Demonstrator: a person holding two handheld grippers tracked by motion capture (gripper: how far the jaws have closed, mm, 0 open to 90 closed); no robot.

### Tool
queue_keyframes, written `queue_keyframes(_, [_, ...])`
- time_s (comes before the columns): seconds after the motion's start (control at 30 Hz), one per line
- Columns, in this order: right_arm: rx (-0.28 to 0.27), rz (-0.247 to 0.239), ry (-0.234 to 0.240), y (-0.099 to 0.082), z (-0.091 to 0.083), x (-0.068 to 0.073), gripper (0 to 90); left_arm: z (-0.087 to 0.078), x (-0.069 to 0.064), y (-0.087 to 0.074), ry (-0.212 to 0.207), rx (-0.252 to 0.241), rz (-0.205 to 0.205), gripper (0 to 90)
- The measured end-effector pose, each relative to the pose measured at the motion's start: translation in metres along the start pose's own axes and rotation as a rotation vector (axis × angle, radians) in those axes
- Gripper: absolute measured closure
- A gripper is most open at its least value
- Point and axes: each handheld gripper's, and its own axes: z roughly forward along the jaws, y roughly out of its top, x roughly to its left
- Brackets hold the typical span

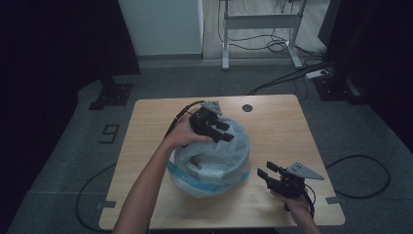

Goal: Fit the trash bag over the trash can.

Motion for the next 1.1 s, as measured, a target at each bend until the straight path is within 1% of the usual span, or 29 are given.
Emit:
queue_keyframes(0.03, [-0.003,0.002,-0.001,0.001,-0.001,0.000,44.9,0.007,-0.001,0.000,0.002,0.049,0.009,53.4])
queue_keyframes(0.1, [-0.007,0.002,-0.003,0.001,-0.002,0.000,44.9,0.013,-0.003,0.001,0.005,0.083,0.015,53.5])
queue_keyframes(0.17, [-0.007,0.003,-0.005,0.001,-0.003,0.000,44.9,0.018,-0.005,0.001,0.003,0.102,0.018,53.2])
queue_keyframes(0.2, [-0.007,0.003,-0.005,0.001,-0.003,0.000,44.9,0.018,-0.005,0.001,0.003,0.102,0.018,52.9])
queue_keyframes(0.23, [-0.005,0.001,-0.004,0.001,-0.002,0.000,44.9,0.023,-0.007,0.001,0.003,0.126,0.024,52.4])
queue_keyframes(0.27, [-0.005,0.001,-0.004,0.001,-0.002,0.000,44.9,0.023,-0.007,0.001,0.003,0.126,0.024,51.8])
queue_keyframes(0.3, [-0.004,0.002,-0.003,0.000,-0.002,0.000,44.9,0.027,-0.008,0.000,0.004,0.145,0.029,51.1])
queue_keyframes(0.33, [-0.003,0.000,-0.002,0.000,-0.002,0.001,44.9,0.029,-0.008,0.000,0.005,0.152,0.033,50.4])
queue_keyframes(0.47, [0.000,0.000,-0.002,0.000,-0.002,0.000,44.9,0.029,-0.010,-0.001,0.016,0.158,0.043,45.8])
queue_keyframes(0.5, [-0.001,0.001,-0.003,0.000,-0.002,0.000,44.9,0.020,-0.011,-0.001,0.025,0.125,0.042,44.2])
queue_keyframes(0.57, [-0.001,0.004,-0.005,0.000,-0.002,-0.001,44.9,0.006,-0.012,-0.002,0.033,0.078,0.035,43.5])
queue_keyframes(0.6, [-0.001,0.004,-0.005,0.000,-0.002,-0.001,44.9,0.006,-0.012,-0.002,0.033,0.078,0.035,43.5])
queue_keyframes(0.63, [-0.001,0.003,-0.005,0.000,-0.002,-0.001,44.9,-0.004,-0.012,-0.004,0.040,0.054,0.034,43.5])
queue_keyframes(0.67, [-0.001,0.003,-0.005,-0.001,-0.002,-0.001,44.9,-0.010,-0.013,-0.006,0.044,0.040,0.029,43.5])
queue_keyframes(0.7, [0.000,0.003,-0.005,0.000,-0.002,-0.001,44.9,-0.023,-0.013,-0.011,0.063,0.021,0.018,43.5])
queue_keyframes(0.73, [0.000,0.003,-0.004,0.000,-0.002,-0.001,44.9,-0.028,-0.013,-0.014,0.071,0.019,0.011,43.5])
queue_keyframes(0.77, [0.001,0.001,-0.004,0.000,-0.002,0.000,44.9,-0.033,-0.013,-0.018,0.078,0.021,0.008,43.4])
queue_keyframes(0.8, [0.001,0.001,-0.004,0.000,-0.002,0.000,44.9,-0.033,-0.013,-0.018,0.078,0.021,0.008,43.3])
queue_keyframes(0.87, [0.000,-0.001,-0.003,0.000,-0.001,0.001,44.9,-0.038,-0.013,-0.025,0.085,0.025,-0.002,43.2])
queue_keyframes(0.9, [0.000,-0.002,-0.001,0.000,0.000,0.002,44.9,-0.039,-0.012,-0.033,0.096,0.046,-0.012,43.4])
queue_keyframes(0.93, [0.000,-0.002,-0.001,0.000,0.000,0.002,44.9,-0.039,-0.012,-0.033,0.096,0.046,-0.012,43.5])
queue_keyframes(0.97, [0.003,-0.004,0.000,0.000,0.001,0.003,44.9,-0.037,-0.010,-0.038,0.105,0.080,-0.018,43.6])
queue_keyframes(1.0, [0.005,-0.004,0.001,0.000,0.002,0.004,44.8,-0.037,-0.010,-0.038,0.105,0.080,-0.018,43.5])
queue_keyframes(1.03, [0.007,-0.004,0.002,-0.001,0.002,0.004,44.8,-0.033,-0.008,-0.042,0.110,0.104,-0.026,43.6])
queue_keyframes(1.1, [0.011,-0.007,0.003,-0.001,0.002,0.004,44.8,-0.030,-0.006,-0.044,0.114,0.121,-0.032,43.5])
